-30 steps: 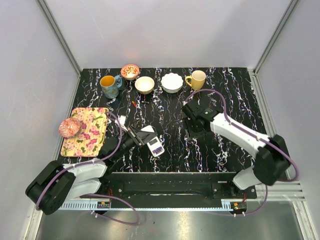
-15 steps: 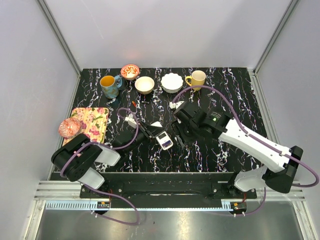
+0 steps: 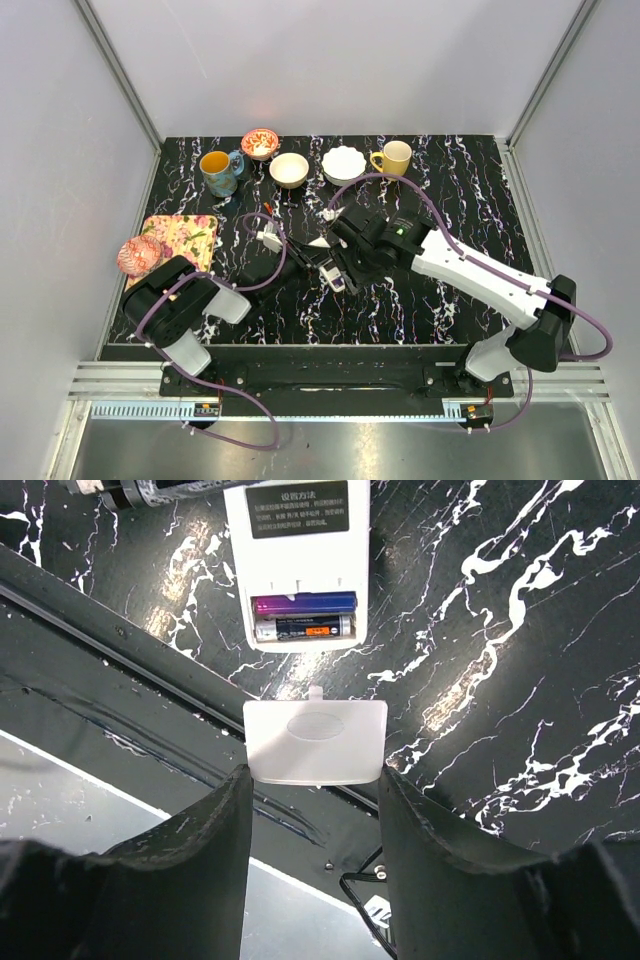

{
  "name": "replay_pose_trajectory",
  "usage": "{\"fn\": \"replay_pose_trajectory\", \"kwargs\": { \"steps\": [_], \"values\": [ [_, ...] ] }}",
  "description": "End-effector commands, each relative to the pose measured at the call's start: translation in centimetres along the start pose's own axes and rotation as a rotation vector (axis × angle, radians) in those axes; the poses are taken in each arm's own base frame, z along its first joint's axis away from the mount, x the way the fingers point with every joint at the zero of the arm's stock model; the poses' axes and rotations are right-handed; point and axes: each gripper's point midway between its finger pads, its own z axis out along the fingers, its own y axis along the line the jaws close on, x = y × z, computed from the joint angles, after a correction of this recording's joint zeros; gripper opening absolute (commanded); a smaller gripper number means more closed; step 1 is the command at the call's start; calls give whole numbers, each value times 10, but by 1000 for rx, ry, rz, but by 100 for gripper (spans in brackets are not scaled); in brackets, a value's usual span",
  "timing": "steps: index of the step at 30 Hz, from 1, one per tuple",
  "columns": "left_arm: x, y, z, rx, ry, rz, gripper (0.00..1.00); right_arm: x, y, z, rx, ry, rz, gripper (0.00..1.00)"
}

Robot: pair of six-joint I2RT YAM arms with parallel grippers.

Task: Load the batteries into the remote control

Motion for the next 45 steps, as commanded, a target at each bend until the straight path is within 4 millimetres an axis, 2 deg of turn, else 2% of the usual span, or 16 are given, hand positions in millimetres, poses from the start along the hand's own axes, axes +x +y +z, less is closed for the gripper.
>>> {"fn": "replay_pose_trajectory", "kwargs": {
  "steps": [1,12,17,45],
  "values": [
    [-17,-121,-15,469,-92,26,0,-8,6,4,-21,-21,-28,0],
    [-8,-139,-28,526,-76,78,0,-11,3,19,11,-8,-54,0],
    [-5,-141,-30,530,-72,75,0,-8,1,25,23,13,-60,0],
    [-1,-146,-32,543,-72,77,0,-3,6,23,7,40,-31,0]
  ]
}}
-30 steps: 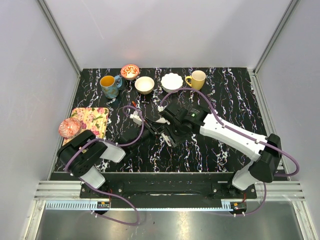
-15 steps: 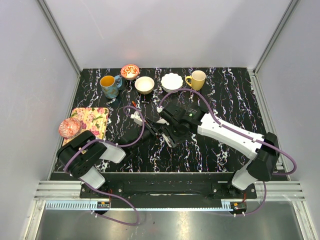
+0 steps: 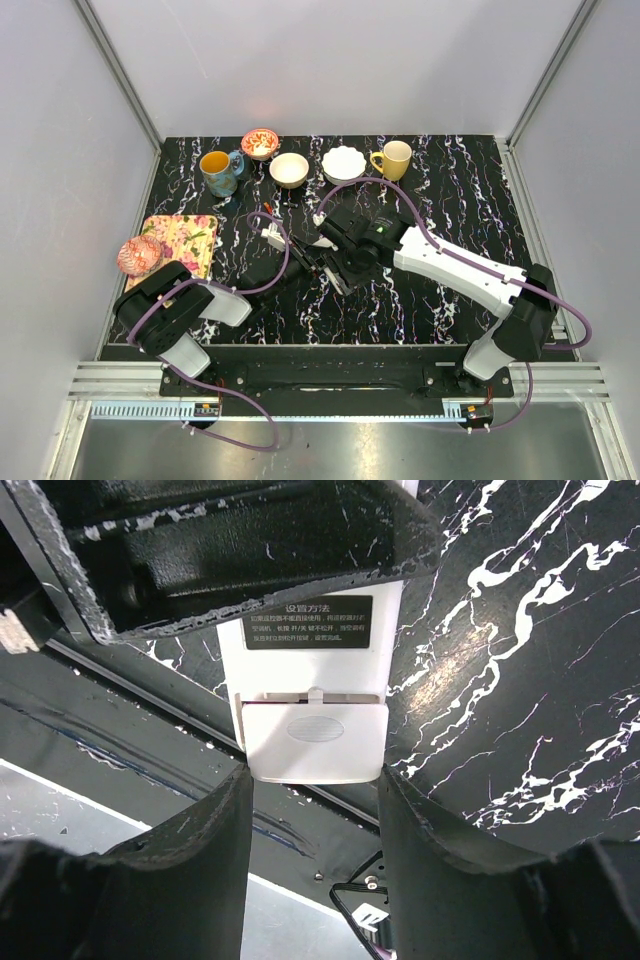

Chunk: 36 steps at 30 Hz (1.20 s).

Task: Load the batteries into the remote control

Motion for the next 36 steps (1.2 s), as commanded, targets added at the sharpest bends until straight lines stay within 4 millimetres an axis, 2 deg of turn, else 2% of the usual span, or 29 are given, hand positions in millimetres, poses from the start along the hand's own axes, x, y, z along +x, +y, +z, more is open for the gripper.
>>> {"fn": "replay_pose_trajectory", "kwargs": {
  "steps": [1,21,36],
  "values": [
    [-23,-121,-22,469,-111,41,0,-2,4,-7,-18,-19,13,0],
    [-23,-120,-20,465,-107,29,0,3,0,-15,-16,-40,23,0],
    [-20,-126,-21,485,-92,27,0,1,2,-11,-17,-33,7,0]
  ]
}}
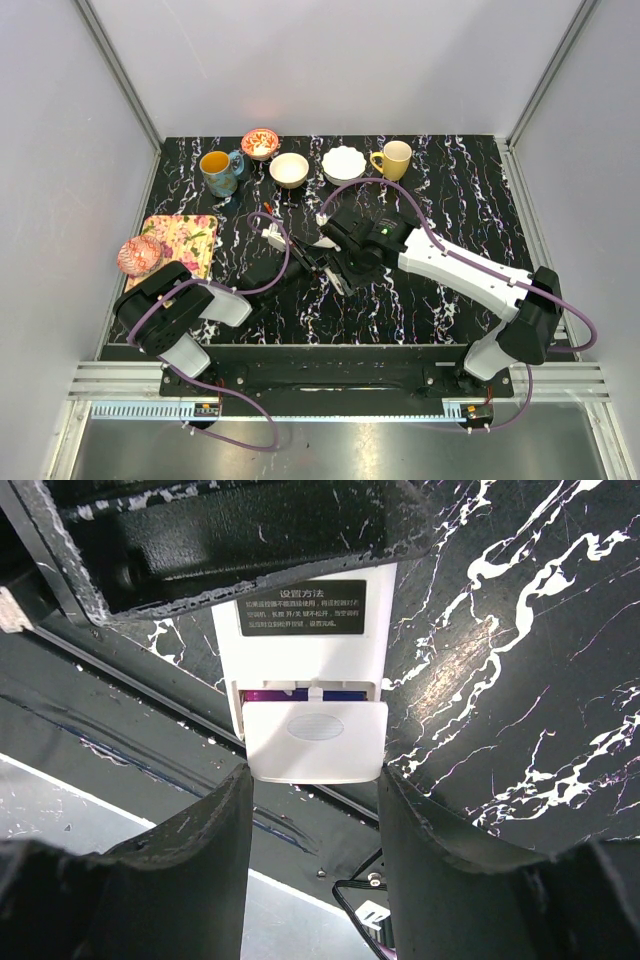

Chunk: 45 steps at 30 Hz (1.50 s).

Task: Load the batteries into the remote control

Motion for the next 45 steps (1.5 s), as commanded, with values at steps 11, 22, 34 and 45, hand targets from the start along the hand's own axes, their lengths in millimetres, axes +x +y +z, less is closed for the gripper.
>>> {"fn": "replay_pose_trajectory", "kwargs": {
  "steps": [11,22,34,45],
  "values": [
    [-17,-134,-21,505,-80,26,0,-4,3,-3,-11,-23,-8,0],
    [-14,-140,-24,520,-79,22,0,0,1,0,-5,-16,0,0],
    [-14,-136,-22,510,-84,23,0,1,9,-7,-52,-20,12,0],
    [-15,-136,-22,510,-85,21,0,5,9,-5,-53,-5,10,0]
  ]
}}
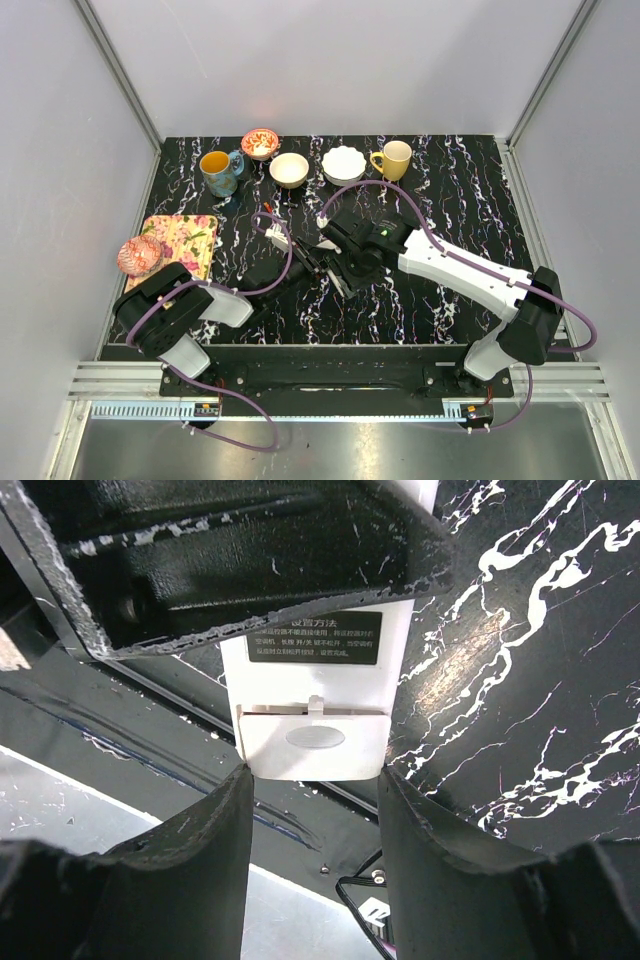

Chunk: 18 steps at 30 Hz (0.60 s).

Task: Load the batteries into the remote control

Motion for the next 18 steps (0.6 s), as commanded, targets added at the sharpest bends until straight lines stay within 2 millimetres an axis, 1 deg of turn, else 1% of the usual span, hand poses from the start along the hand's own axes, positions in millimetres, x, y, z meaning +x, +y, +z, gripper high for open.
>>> {"fn": "replay_pose_trajectory", "kwargs": {
  "steps": [1,8,18],
  "values": [
    [-23,-129,-21,493,-107,22,0,0,6,-8,-37,-23,6,0],
    [-23,-126,-20,486,-104,21,0,-2,5,-13,-32,-34,3,0],
    [-19,-130,-20,497,-81,19,0,-1,6,-10,-32,-16,-11,0]
  ]
}}
